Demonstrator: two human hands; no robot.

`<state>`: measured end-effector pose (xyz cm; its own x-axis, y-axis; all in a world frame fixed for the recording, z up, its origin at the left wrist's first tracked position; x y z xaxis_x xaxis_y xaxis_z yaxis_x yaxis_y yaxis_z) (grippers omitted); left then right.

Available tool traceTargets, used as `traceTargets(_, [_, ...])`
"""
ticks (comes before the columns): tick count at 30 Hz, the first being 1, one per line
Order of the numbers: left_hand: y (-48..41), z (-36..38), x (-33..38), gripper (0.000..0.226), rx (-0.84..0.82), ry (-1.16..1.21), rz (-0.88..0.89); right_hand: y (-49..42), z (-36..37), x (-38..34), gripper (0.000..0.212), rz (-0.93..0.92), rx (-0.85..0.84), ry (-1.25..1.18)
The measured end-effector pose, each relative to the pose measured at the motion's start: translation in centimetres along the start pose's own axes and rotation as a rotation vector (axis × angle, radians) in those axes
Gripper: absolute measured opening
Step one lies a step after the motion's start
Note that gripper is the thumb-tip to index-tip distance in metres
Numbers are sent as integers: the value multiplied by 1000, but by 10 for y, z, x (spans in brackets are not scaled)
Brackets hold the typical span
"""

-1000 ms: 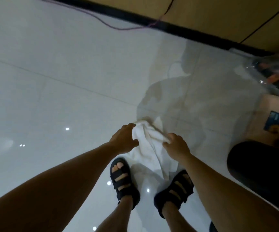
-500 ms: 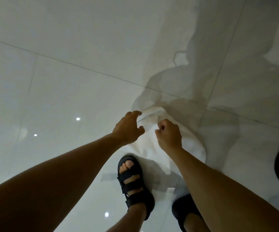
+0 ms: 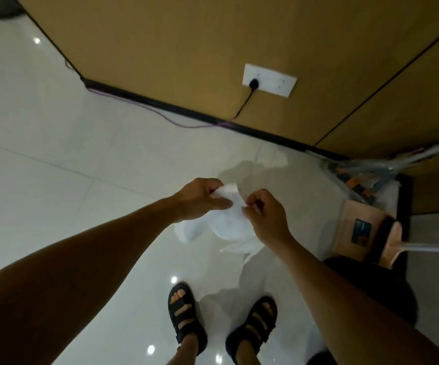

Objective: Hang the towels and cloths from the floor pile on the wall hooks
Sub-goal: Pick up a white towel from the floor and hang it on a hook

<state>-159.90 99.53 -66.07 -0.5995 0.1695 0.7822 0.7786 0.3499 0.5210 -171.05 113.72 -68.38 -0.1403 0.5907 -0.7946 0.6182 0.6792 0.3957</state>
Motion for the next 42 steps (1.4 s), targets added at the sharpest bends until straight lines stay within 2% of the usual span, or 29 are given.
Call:
traceTargets(3, [31,-40,95,22,57,21,83,15,-57,-84,30,-93,-31,20])
traceTargets(6, [67,-72,188,28,85,-37,186,32,-106,-174,20,-151,-39,28])
traceTargets(10, [120,-119,286,6,205,-23,325,60,-172,-283,20,-281,88,95])
traceTargets(13, [156,-148,335,12,245,40,416,86,-209,-347,29,-353,100,-69])
traceTargets(15, [178,-164,359,16,270,13,475,104,-234,-384,27,-395,199,-232])
traceTargets(17, [193,-182,373,13,320,-169,477,118,-250,-409,29,-409,259,-308])
traceTargets(18, [199,-190,378,13,349,-319,458,123,-252,-420,32,-414,220,-264])
traceTargets(20, [210,-203,385,20,394,-560,418,133,-248,-436,36,-401,95,-31])
traceTargets(21, [216,-208,389,22,417,-598,418,136,-252,-442,37,-399,94,31])
traceTargets(24, [235,-215,413,14,476,-463,489,148,-281,-467,34,-432,244,-38])
traceTargets(26, [244,-213,432,16,460,-390,531,162,-282,-483,19,-470,205,-8])
traceTargets(28, [253,-208,449,22,387,-448,586,174,-274,-495,22,-513,103,-6])
traceTargets(31, [264,-212,454,21,328,-552,600,187,-288,-511,19,-531,162,-125])
traceTargets(36, [257,-223,407,36,252,-710,335,189,-337,-520,30,-482,344,-411])
traceTargets(38, [256,-231,384,38,255,-742,238,188,-357,-522,21,-488,413,-499])
traceTargets(40, [258,-243,368,35,257,-698,194,186,-378,-518,11,-465,521,-537])
traceTargets(42, [262,-260,362,29,296,-589,183,180,-398,-506,14,-427,632,-499])
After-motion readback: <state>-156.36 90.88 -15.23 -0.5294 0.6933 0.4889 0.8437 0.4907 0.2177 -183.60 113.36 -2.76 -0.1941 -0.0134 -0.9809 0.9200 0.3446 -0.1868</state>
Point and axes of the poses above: each hand's wrist, its own y-axis away from the middle knuckle, its own z-axis out of the palm, x = y × z, the point moved 5 cm from there along -y, towards the middle knuckle, and after that the axes turned 5 degrees about z, right-handed, at the moved point
